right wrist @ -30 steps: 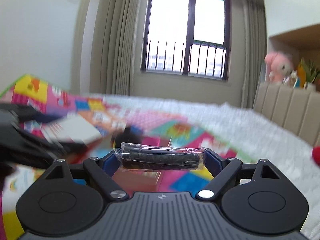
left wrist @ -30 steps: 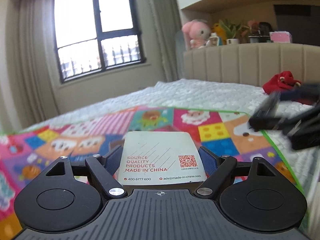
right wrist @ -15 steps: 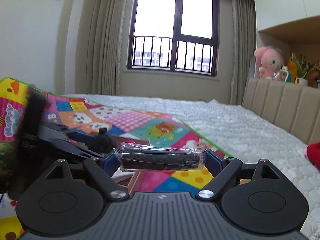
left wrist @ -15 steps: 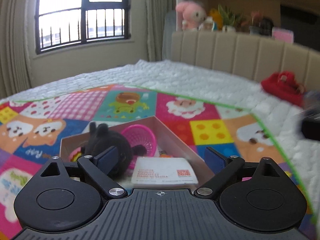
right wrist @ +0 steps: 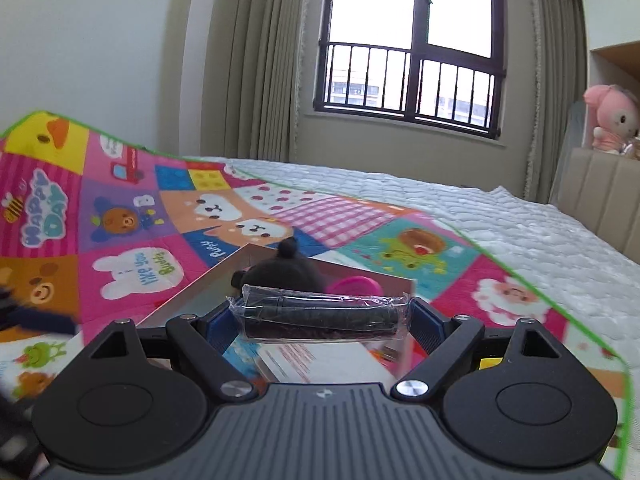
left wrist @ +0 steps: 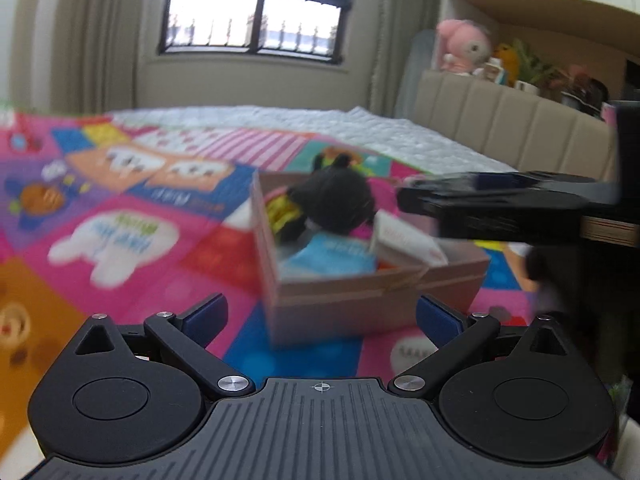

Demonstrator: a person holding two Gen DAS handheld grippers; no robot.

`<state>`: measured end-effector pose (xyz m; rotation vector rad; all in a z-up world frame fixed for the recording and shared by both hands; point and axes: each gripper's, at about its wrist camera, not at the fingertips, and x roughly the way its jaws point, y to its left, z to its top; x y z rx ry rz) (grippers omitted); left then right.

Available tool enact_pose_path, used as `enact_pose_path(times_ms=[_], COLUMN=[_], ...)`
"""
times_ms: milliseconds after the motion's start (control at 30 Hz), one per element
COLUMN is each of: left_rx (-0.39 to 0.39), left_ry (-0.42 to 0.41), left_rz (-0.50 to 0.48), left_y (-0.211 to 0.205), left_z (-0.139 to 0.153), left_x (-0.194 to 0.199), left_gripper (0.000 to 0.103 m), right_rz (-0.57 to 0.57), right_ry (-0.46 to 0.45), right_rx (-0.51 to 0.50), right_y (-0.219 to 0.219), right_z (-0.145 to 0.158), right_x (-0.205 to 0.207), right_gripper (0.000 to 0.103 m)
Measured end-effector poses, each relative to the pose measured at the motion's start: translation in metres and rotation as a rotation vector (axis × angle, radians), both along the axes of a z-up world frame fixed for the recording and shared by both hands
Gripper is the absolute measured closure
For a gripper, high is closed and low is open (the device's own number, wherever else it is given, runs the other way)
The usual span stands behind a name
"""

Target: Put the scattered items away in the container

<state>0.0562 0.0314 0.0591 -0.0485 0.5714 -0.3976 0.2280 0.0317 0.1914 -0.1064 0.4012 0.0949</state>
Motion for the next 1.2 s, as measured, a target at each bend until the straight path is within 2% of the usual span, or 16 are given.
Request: enact_pose_path(times_ms=[67, 133, 200, 300, 367, 433, 567, 733, 833, 933, 1033, 1133, 1200], left_rx=[-0.002, 0.0, -0.006, -0.017, -0.025, -0.033, -0.038, -0.023, -0.011, -0.002, 0.04, 0.127, 0.172], left_ry=[0.018, 0.034, 0.048, 0.065, 0.076, 0.09, 0.109, 0.113, 0.106, 0.103, 0.1, 0.1, 0.089], left_rz=[0.018, 0.04, 0.05, 0.043, 0.028, 0.018, 0.008, 0.016, 0.048, 0.123, 0.183, 0.196, 0.207], left_y=[0.006, 0.012, 0.016, 0.016, 0.012, 0.008, -0.003, -0.014, -0.019, -0.024, -0.036, -0.052, -0.059], left_z=[-0.004, -0.006, -0.01, -0.014, -0.017, -0.021, -0.027, -0.027, -0.028, -0.033, -0.039, -0.05, -0.053], left_x=[-0.002, -0.001, 0.0, 0.002, 0.003, 0.005, 0.006, 0.002, 0.0, 0.0, -0.002, -0.001, -0.001], left_gripper=[0.0, 0.0, 0.0, 0.0, 0.0, 0.0, 0.0, 0.0, 0.0, 0.0, 0.0, 0.0, 0.0], right_rz=[-0.008, -0.019, -0.028, -0.027, -0.025, -0.028, -0.033, -0.085, -0.115, -0.211, -0.229, -0.164, -0.166], right_ry=[0.024, 0.086, 0.125, 0.096, 0.055, 0.022, 0.043, 0.111, 0.138, 0.138, 0.193, 0.307, 0.314], right_rx=[-0.012, -0.009, 0.012, 0.019, 0.013, -0.007, -0.054, -0.162, -0.122, -0.108, -0.034, -0.004, 0.01], right_y=[0.009, 0.014, 0.015, 0.012, 0.006, -0.002, -0.015, -0.023, -0.035, -0.043, -0.052, -0.052, -0.054], right_z=[-0.013, -0.026, -0.033, -0.029, -0.022, -0.016, -0.019, -0.047, -0.053, -0.057, -0.062, -0.074, -0.077], right_x=[0.016, 0.031, 0.032, 0.01, -0.011, -0.03, -0.05, -0.045, -0.033, -0.024, -0.023, -0.023, -0.025], right_gripper=[0.015, 0.014, 0.013, 0.009, 0.002, 0.0, 0.0, 0.0, 0.0, 0.0, 0.0, 0.0, 0.0])
